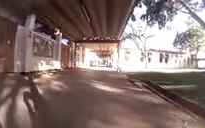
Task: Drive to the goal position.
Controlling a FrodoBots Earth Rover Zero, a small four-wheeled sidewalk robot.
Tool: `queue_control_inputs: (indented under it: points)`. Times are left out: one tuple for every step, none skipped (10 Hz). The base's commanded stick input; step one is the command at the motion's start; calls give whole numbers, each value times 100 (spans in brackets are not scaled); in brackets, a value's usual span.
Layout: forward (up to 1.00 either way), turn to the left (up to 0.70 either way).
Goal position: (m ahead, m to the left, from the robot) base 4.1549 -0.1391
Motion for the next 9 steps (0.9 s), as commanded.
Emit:
queue_control_inputs:
  points:
    - [29,0]
    - [49,0]
    - [69,0]
    - [85,0]
    - [85,0]
    - [85,0]
    - [85,0]
    - [85,0]
    - [85,0]
